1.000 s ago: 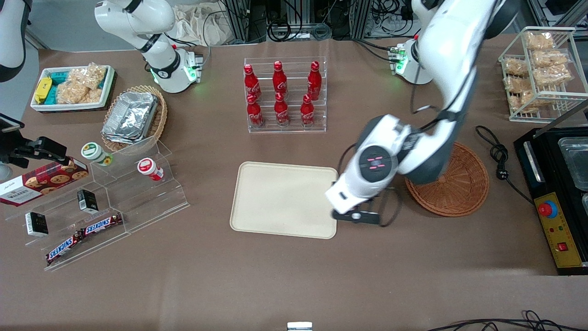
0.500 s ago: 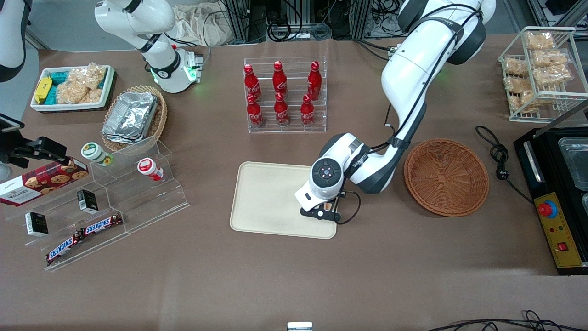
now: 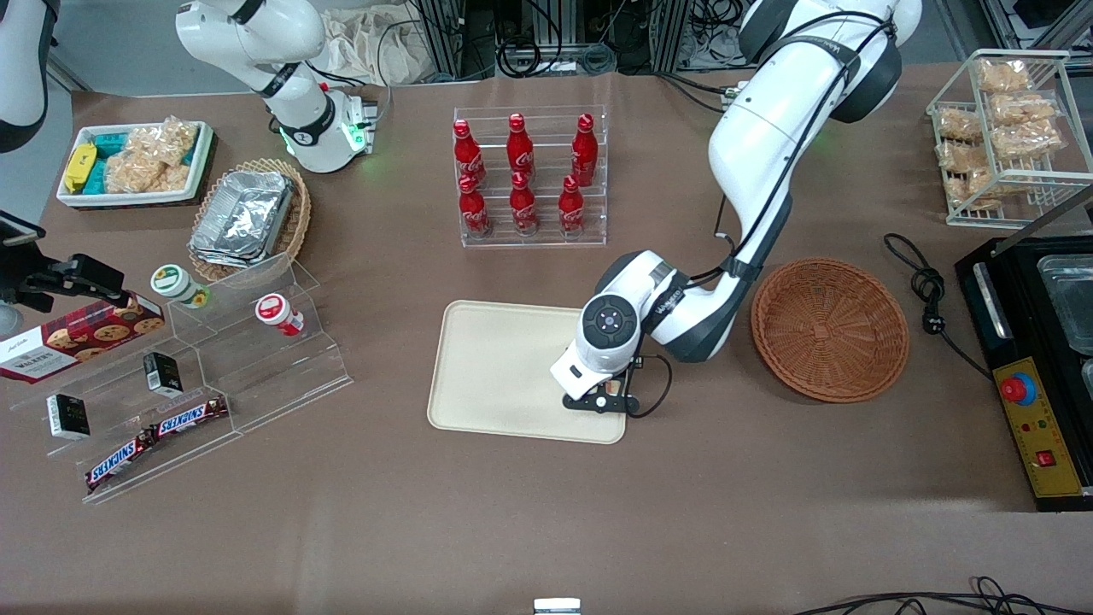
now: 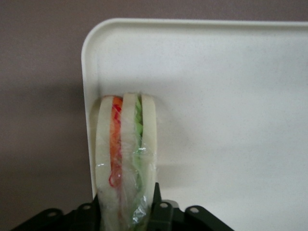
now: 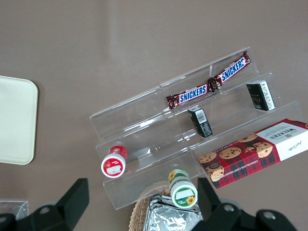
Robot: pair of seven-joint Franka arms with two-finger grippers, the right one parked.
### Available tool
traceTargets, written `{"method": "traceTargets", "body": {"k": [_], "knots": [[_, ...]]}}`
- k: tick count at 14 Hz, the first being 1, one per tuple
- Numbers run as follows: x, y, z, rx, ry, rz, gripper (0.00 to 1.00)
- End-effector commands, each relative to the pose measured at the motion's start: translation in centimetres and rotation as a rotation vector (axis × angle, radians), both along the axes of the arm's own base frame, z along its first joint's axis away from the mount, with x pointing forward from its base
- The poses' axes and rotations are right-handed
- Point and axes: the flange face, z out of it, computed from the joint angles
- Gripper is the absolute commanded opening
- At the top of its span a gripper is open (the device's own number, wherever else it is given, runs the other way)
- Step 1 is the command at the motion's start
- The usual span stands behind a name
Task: Place sandwich from basket to tray
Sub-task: 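Lower the sandwich onto the tray and open the left gripper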
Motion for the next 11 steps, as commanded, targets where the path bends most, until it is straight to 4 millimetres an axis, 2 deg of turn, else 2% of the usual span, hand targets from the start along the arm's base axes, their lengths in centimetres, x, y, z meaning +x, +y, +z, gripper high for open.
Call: {"method": "traceTargets", "body": {"k": [1, 3, 5, 8, 9, 11], "knots": [[1.0, -0.3, 3.6, -0.02, -0.049, 0.032, 1.0], [1.0, -0.2, 7.3, -0.034, -0.086, 0.032, 1.0], [1.7, 1.5, 11.4, -0.026, -0.102, 0.051, 1.0], [1.7, 7.3, 18.9, 0.046, -0.083, 0.096, 1.0], [1.4, 9.7, 21.5, 0.062, -0.095, 0.121, 1.0], [-0.3, 15.2, 25.2, 0.1, -0.114, 0.145, 1.0]]}}
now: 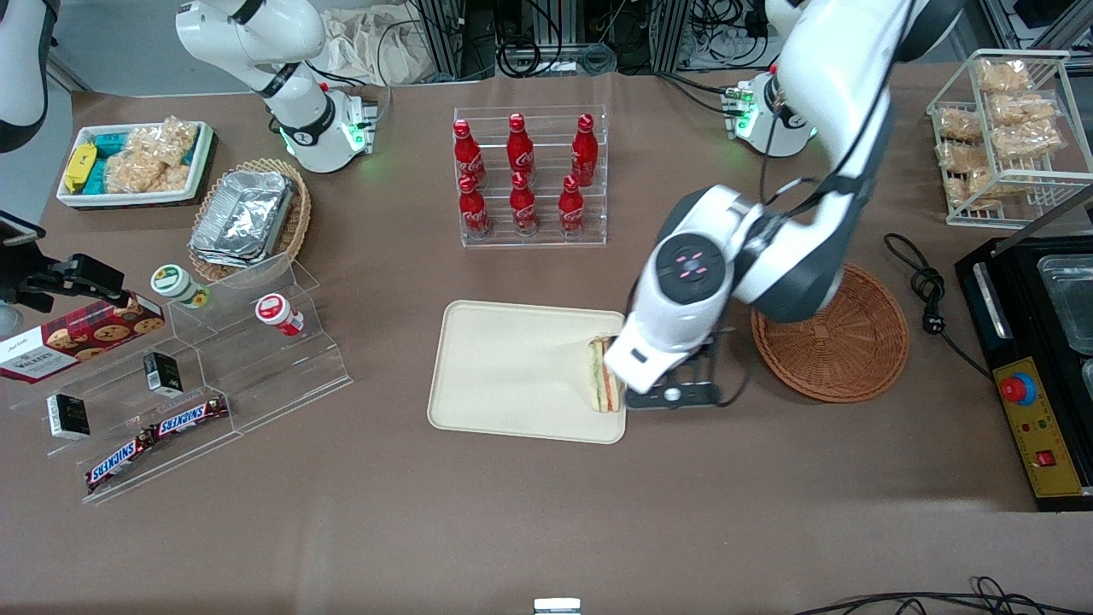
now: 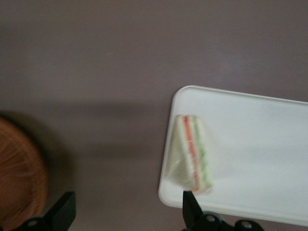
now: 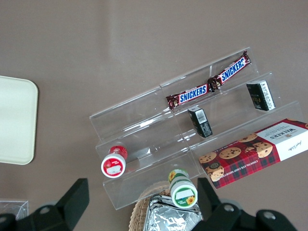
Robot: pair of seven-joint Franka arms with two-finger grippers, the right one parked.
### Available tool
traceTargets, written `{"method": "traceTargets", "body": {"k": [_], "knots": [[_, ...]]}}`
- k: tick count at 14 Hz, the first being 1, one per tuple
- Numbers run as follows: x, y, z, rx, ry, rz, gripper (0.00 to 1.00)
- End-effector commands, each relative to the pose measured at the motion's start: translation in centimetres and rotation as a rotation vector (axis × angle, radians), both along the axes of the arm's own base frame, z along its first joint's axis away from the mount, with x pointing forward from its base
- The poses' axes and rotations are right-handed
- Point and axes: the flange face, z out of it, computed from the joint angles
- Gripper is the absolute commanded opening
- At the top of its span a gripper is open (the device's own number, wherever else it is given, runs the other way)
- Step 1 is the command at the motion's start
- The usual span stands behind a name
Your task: Place sandwich from basket to tray
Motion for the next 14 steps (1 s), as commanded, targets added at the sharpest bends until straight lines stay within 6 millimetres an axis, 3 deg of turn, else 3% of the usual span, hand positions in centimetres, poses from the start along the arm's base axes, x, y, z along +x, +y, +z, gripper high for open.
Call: {"method": "traceTargets", "body": {"k": [1, 4, 9, 12, 14], "knots": [[-4.2, 6.9, 4.5, 0.07, -0.015, -0.048, 1.0], [-4.6, 15.5, 8.0, 0.098, -0.014, -0.07, 1.0], [-2.4, 27.0, 13.0, -0.011, 0.009, -0.164, 1.0], [-0.6, 30.0, 13.3, -0.07, -0.01, -0.127, 1.0], [0.0, 30.3, 12.8, -0.067, -0.006, -0.127, 1.0]]}}
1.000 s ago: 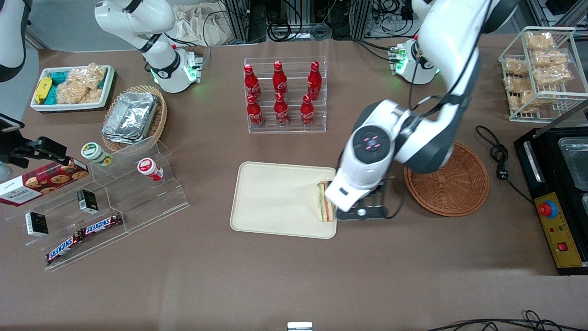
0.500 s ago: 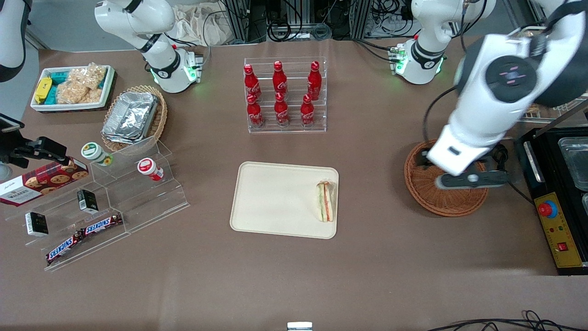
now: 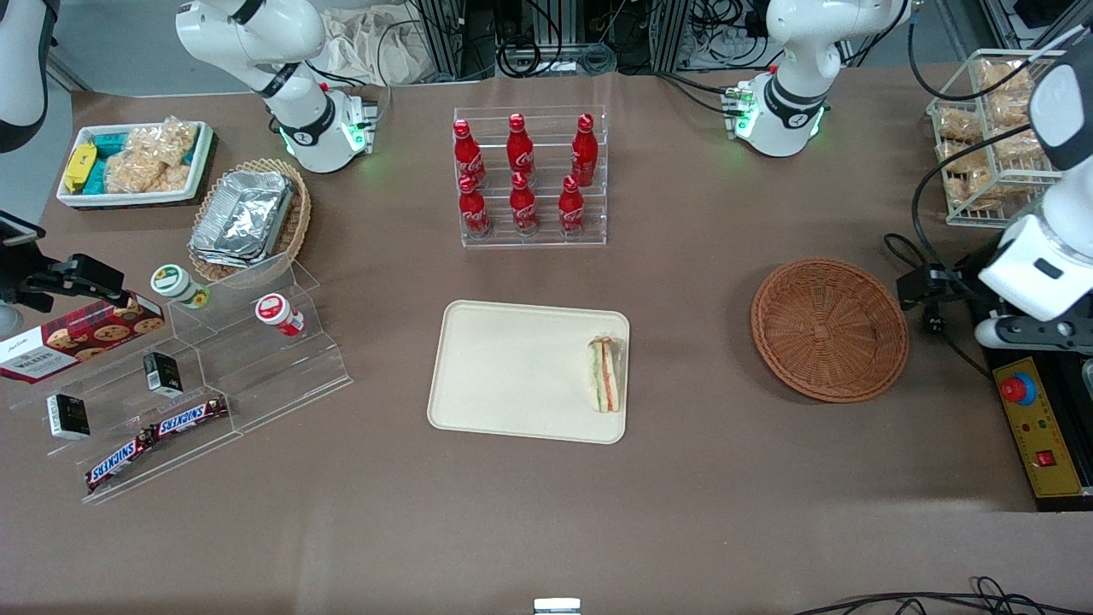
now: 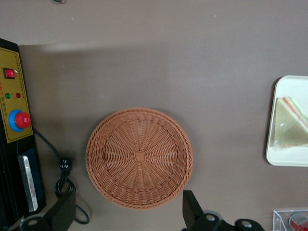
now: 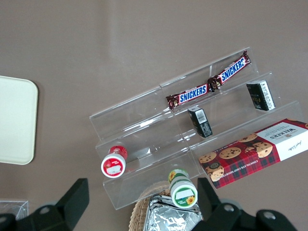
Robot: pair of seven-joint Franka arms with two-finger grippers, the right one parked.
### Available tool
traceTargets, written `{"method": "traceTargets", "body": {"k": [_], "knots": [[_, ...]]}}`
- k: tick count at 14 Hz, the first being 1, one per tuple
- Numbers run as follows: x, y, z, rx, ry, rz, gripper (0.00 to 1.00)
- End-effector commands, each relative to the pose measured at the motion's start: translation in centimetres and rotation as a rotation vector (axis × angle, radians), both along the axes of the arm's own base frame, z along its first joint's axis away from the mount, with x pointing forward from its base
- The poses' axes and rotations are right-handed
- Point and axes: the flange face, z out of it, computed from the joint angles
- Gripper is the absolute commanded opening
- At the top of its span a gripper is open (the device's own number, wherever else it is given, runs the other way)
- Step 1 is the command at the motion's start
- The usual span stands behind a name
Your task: Place sandwich from basket to tray
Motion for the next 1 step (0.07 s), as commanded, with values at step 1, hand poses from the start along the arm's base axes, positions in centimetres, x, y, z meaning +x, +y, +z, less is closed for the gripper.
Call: {"method": "traceTargets", "body": {"k": [1], "knots": [[1.05, -0.29, -0.11, -0.016, 0.015, -0.029, 1.0]]}}
